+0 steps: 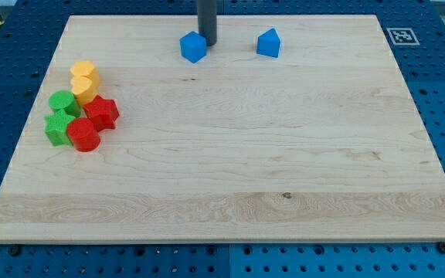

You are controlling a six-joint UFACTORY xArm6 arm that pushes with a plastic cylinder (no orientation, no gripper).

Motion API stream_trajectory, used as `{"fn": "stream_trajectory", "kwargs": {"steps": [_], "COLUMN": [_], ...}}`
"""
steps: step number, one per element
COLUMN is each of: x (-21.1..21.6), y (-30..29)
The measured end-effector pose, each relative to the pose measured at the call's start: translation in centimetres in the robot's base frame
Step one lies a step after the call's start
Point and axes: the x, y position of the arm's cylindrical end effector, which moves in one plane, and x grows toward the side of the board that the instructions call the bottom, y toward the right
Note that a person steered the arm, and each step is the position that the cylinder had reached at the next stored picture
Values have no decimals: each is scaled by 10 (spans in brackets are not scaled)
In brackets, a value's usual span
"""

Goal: Slide the blue cube to the left and down

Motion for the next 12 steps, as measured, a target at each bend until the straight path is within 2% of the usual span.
{"fn": "stream_trajectory", "kwargs": {"steps": [1,3,4,8,10,12], "x": [12,98,110,110,86,100], "y": [-19,-67,-84,-102,-106,-129]}}
